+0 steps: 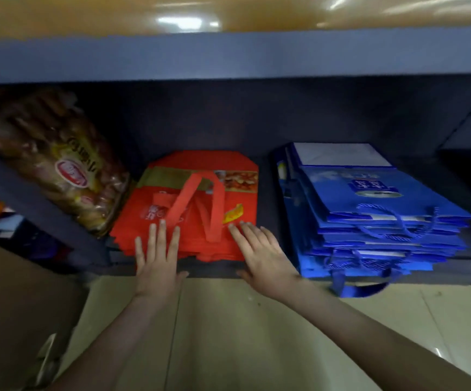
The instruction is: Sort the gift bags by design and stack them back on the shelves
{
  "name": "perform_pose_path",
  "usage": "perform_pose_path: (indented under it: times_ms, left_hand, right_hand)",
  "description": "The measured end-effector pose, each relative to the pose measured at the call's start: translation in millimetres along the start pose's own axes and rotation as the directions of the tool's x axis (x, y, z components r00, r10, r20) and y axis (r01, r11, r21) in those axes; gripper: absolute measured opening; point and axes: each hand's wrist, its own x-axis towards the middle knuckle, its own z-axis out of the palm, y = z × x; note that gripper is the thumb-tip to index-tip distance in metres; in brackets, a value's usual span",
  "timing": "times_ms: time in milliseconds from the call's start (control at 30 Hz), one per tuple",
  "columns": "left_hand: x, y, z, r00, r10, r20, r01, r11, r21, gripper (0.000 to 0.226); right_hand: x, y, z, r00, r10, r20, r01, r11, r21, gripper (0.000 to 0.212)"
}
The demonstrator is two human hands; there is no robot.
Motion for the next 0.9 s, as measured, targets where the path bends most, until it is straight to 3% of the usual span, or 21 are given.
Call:
perform_pose_path:
  times_ms: [67,100,167,200,267,300,333,400,500,567,667,733,767,833,900]
  left_hand:
    - [7,-17,4,0.996,-0.089,0.019,0.091,0.993,-0.081,0.135]
    - [11,-22,6,0.993,-0.118,0.016,0.119,0.983,-0.142,0.131]
    - [17,-28,6,0.988,-0.151,0.036,0.155,0.944,-0.291,0.121]
    - [20,-30,5,0.987,-0.159,0.016,0.155,0.924,-0.349,0.115]
    - [28,-31,-1,0.988,-0.149,-0.033,0.122,0.901,-0.416,0.096]
    - [30,-31,-4,0.99,-0.132,-0.045,0.1,0.896,-0.433,0.081]
    - [31,-30,-7,0.992,-0.117,-0.054,0.08,0.89,-0.45,0.066]
    - [32,-29,-9,0.994,-0.094,-0.056,0.057,0.881,-0.471,0.048]
    - [27,-27,-15,0.996,-0.093,0.007,0.084,0.859,-0.504,0.047]
    - [25,-30,-19,0.995,-0.1,0.003,0.084,0.812,-0.577,0.04]
    - [21,-40,-27,0.991,-0.028,-0.128,-0.073,0.691,-0.719,0.017]
    - [21,-47,-37,0.994,-0.027,-0.104,-0.069,0.577,-0.814,0.02]
    - [22,-51,-40,0.998,-0.027,-0.061,-0.037,0.545,-0.837,0.019]
    - [25,-60,-40,0.996,0.031,-0.082,-0.084,0.6,-0.796,0.028]
    - [29,-68,-36,0.959,0.221,-0.178,-0.284,0.738,-0.612,0.045]
  right_hand:
    - [24,-5,-2,0.991,0.075,0.114,-0.096,0.976,0.193,0.102]
    - [36,-8,-3,0.97,0.128,0.208,-0.185,0.941,0.285,0.103]
    - [60,-18,-6,0.944,0.197,0.266,-0.305,0.829,0.468,0.107]
    - [70,-24,-8,0.939,0.22,0.266,-0.339,0.731,0.592,0.105]
    - [83,-36,-13,0.908,0.29,0.303,-0.396,0.354,0.847,0.093]
    - [87,-41,-16,0.885,0.309,0.347,-0.411,0.171,0.896,0.086]
    - [90,-44,-18,0.864,0.333,0.376,-0.419,0.064,0.906,0.08]
    - [89,-47,-22,0.847,0.317,0.426,-0.465,0.057,0.883,0.068]
    - [82,-48,-34,0.846,0.24,0.476,-0.527,0.237,0.816,0.034]
    - [76,-44,-37,0.852,0.215,0.478,-0.52,0.24,0.819,0.022]
    - [71,-40,-41,0.9,0.215,0.378,-0.4,0.069,0.914,0.016]
    - [73,-39,-46,0.907,0.332,0.26,-0.24,-0.102,0.965,0.012]
    - [74,-39,-50,0.887,0.411,0.208,-0.164,-0.14,0.976,0.018]
    - [74,-40,-55,0.859,0.505,0.077,-0.041,-0.084,0.996,0.022]
    - [71,-41,-55,0.868,0.484,-0.115,0.051,0.144,0.988,0.016]
